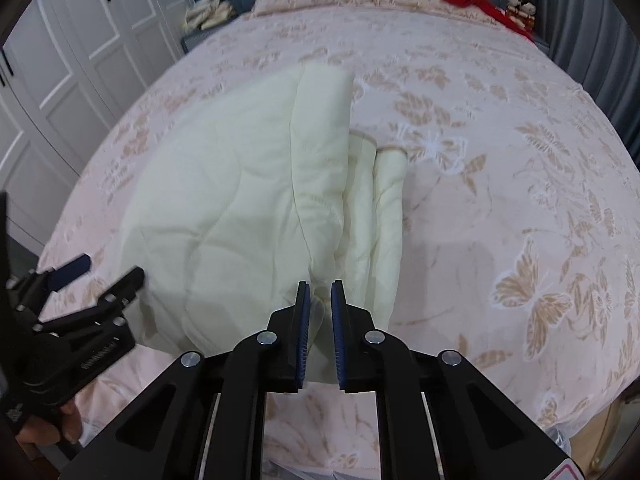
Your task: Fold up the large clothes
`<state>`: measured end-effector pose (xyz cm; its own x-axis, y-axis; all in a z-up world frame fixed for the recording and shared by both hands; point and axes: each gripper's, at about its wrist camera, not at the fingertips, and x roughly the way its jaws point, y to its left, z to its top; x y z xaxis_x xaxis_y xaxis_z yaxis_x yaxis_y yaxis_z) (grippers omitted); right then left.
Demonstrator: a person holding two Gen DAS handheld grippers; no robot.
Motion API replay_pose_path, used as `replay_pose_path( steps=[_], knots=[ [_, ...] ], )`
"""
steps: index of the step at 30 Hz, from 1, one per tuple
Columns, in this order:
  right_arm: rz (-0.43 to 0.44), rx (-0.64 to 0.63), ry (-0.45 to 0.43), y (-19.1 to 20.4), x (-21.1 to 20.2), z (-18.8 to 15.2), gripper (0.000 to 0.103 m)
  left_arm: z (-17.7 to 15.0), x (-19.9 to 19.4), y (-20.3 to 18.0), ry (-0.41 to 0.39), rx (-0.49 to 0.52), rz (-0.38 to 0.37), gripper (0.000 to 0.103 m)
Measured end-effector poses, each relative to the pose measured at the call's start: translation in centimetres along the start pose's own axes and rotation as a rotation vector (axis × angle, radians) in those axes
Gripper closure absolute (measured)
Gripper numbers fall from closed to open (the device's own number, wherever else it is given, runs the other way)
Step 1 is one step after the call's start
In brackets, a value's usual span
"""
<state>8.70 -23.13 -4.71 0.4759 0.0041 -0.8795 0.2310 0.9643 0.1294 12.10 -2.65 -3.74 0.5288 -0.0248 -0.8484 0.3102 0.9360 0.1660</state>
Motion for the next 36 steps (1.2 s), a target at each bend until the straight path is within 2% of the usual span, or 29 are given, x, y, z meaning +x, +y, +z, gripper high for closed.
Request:
replay_pose_path(
  steps=[10, 22, 24, 36],
  knots=[
    [-0.031, 0.002, 0.08, -0.6, 3.3, -1.3, 0.094, -0.6, 1.2, -0.5, 0.038, -0.005, -0.01, 0.029],
    [-0.037, 0.003, 0.13, -0.7, 6.0, -2.0, 0.094, -1.3, 2.6, -1.2, 0.062, -0.004, -0.009, 0.026],
    [-0.025, 0.012, 0.138, -0.9, 6.2, -1.9, 0.094, -1.4, 2.8, -1.3, 0.063, -0.006, -0.004, 0.023],
    [-0.005, 0.023, 0.156, -1.1, 6.0, -1.7, 0.093, -1.3, 3.7, -1.6, 0.069, 0.006, 0.004, 0.022]
  ],
)
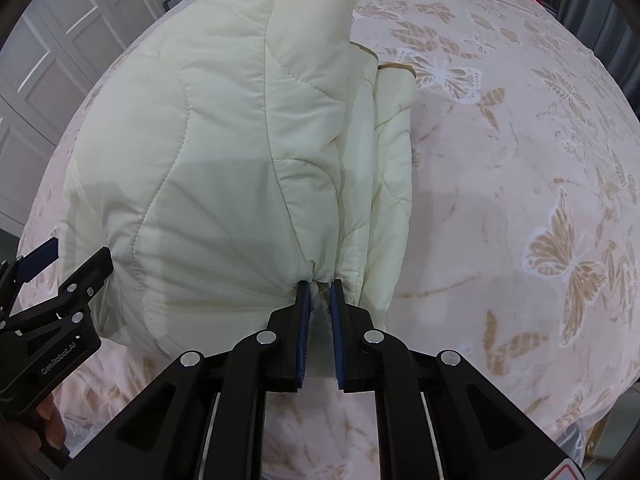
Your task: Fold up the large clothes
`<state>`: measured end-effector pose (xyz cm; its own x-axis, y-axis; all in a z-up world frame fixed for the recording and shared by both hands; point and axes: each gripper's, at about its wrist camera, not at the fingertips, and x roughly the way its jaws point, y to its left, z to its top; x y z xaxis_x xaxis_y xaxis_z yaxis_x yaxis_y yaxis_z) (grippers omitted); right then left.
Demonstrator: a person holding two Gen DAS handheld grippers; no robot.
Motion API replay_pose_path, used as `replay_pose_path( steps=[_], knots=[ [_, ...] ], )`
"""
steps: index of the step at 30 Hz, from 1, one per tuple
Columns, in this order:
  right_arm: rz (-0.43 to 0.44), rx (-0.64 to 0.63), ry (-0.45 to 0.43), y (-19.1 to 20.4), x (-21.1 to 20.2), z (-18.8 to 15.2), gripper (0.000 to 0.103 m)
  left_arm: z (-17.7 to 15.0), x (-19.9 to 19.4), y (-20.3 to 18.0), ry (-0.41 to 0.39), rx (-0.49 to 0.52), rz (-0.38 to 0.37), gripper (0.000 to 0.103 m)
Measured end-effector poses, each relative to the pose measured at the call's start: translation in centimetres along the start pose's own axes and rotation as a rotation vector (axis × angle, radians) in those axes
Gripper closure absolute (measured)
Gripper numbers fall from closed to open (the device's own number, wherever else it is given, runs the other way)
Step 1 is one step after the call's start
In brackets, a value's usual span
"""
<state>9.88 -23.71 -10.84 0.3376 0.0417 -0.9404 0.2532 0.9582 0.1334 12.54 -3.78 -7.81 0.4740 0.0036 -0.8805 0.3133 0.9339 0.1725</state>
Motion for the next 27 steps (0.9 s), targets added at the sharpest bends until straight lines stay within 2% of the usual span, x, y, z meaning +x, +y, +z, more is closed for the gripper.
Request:
replay_pose_path(
  steps=[4, 15, 20, 23, 27],
  knots=[
    [0.006, 0.025, -0.02, -0.2, -1.6, -0.2, 0.088, 0.1, -0.7, 0.0, -0.01, 0.017, 0.01, 0.023],
    [0.037, 0.012, -0.118, 0.2, -6.8, -1.7, 0.087, -0.8, -4.1, 0.1, -0.028, 0.026, -0.042, 0.024],
    [-0.001, -0.011, -0.066, 0.1, -4.6, -2.5, 0.087, -1.7, -4.5, 0.1, -0.008, 0.021, -0.066, 0.024],
    [0.009, 0.016, -0.01, -0.6, -2.9, -3.3, 0.087, -2.2, -4.3, -0.1, 0.004, 0.023, -0.064, 0.024],
    [0.02, 0.026, -0.083, -0.8, -5.4, -2.7, 0.086, -2.5, -4.4, 0.0, 0.009, 0.023, -0.059, 0.024]
  ],
)
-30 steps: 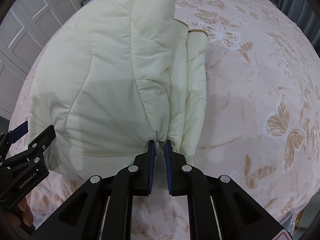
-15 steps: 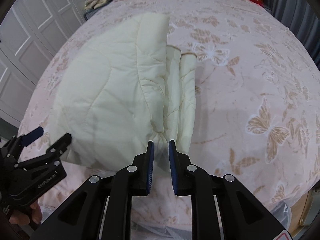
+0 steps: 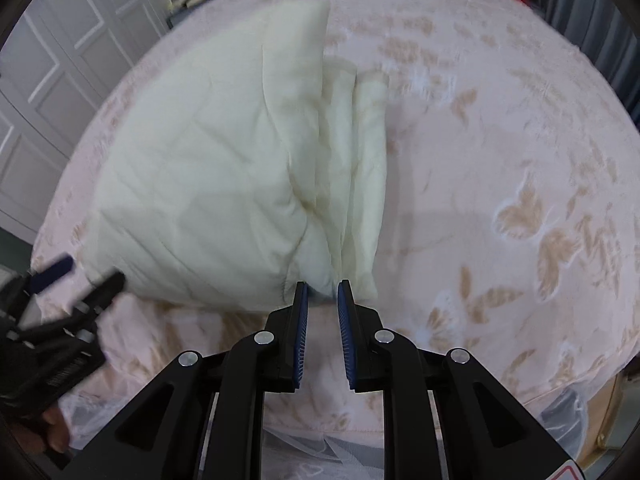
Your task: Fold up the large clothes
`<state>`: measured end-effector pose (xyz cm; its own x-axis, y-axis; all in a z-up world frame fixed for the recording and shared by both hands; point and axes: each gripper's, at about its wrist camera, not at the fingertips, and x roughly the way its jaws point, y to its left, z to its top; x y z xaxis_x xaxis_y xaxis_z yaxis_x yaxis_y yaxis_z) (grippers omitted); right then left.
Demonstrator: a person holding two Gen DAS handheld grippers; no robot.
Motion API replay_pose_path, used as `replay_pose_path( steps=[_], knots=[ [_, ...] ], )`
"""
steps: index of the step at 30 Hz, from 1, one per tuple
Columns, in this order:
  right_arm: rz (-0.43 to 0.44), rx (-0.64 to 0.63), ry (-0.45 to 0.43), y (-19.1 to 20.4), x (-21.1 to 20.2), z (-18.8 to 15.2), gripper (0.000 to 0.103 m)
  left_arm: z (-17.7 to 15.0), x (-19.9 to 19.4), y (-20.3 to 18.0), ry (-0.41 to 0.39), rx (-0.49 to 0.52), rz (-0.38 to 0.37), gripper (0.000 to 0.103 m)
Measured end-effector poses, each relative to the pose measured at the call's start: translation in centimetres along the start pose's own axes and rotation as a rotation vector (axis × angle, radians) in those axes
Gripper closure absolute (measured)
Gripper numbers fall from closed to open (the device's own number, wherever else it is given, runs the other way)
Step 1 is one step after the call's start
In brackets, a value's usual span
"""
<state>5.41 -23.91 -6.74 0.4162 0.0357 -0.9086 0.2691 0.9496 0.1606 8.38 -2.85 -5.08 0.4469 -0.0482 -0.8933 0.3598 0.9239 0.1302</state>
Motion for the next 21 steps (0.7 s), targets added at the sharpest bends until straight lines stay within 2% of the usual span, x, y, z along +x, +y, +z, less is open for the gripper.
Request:
replay_pose_path(
  steps=[2, 3, 5, 10, 12, 15, 21],
  knots=[
    [0.006, 0.01, -0.058, 0.1, -1.6, 1.3, 0.083, -0.1, -0.1, 0.3, 0.0, -0.008, 0.002, 0.024],
    [0.012, 0.017, -0.086, 0.1, -2.2, 2.2, 0.075, -0.2, -0.1, 0.4, 0.0, -0.01, 0.003, 0.024],
    [0.023, 0.032, -0.109, 0.1, -2.5, 3.7, 0.065, -0.2, 0.1, 0.6, 0.005, -0.019, 0.004, 0.024],
    [0.021, 0.02, -0.069, 1.0, 0.0, 5.7, 0.064, -0.3, -0.1, 0.9, 0.006, -0.03, 0.007, 0.024],
    [0.016, 0.012, -0.049, 1.5, 1.2, 5.7, 0.066, -0.3, -0.1, 1.1, 0.005, -0.032, 0.007, 0.024],
    [0.002, -0.003, -0.03, 1.7, 2.4, 5.0, 0.077, -0.4, 0.2, 1.3, 0.013, -0.038, 0.006, 0.024],
    [-0.04, -0.01, 0.001, 1.4, 4.2, 4.3, 0.078, -0.5, 0.7, 1.3, 0.026, -0.037, 0.004, 0.023]
  ],
)
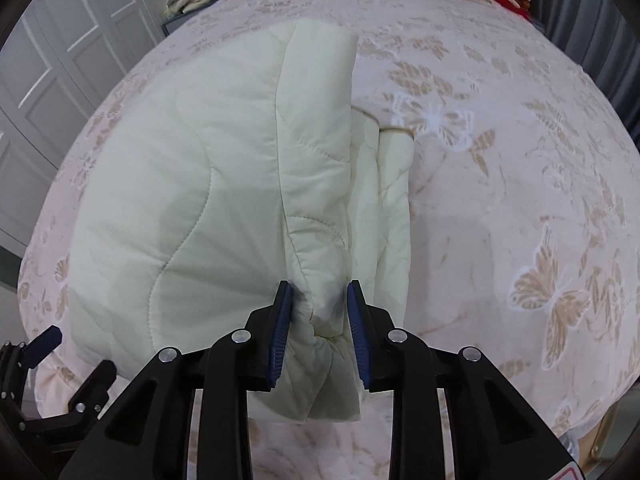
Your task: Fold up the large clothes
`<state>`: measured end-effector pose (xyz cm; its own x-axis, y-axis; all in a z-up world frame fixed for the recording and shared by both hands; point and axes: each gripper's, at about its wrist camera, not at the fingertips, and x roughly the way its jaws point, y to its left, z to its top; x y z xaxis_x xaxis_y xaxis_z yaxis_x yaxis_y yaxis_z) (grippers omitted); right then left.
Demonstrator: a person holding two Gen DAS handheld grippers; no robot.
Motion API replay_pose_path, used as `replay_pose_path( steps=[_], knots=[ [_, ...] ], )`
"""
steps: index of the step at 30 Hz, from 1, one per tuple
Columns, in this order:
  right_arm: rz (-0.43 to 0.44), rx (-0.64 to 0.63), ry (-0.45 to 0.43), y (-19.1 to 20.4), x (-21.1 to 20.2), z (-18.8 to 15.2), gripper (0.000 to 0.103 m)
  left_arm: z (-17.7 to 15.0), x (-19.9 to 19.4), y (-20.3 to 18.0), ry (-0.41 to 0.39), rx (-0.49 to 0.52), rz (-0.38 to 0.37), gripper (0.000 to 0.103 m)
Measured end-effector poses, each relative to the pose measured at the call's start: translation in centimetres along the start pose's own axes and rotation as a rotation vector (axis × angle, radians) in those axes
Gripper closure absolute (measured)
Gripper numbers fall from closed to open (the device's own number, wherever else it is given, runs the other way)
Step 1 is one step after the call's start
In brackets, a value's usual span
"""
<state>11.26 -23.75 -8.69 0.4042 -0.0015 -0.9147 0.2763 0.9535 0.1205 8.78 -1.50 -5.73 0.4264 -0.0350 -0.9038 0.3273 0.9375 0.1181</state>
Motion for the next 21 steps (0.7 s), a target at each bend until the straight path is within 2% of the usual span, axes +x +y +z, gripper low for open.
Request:
replay_pose_path(
  steps=[4, 11, 21],
  knots=[
    [-0.007, 0.007, 0.005, -0.1, 0.6, -0.3, 0.078, -0.1, 0.7, 0.0, 0.012, -0.001, 0.0, 0.023],
    [-0.009, 0.01, -0.051, 0.2, -2.9, -1.2, 0.078, -0.3, 0.7, 0.1, 0.015, -0.004, 0.022, 0.023],
    [-0.009, 0.032, -0.081, -0.1, -6.0, -6.5, 0.072, -1.0, 0.0, -0.7, 0.017, -0.016, 0.025, 0.023]
  ],
)
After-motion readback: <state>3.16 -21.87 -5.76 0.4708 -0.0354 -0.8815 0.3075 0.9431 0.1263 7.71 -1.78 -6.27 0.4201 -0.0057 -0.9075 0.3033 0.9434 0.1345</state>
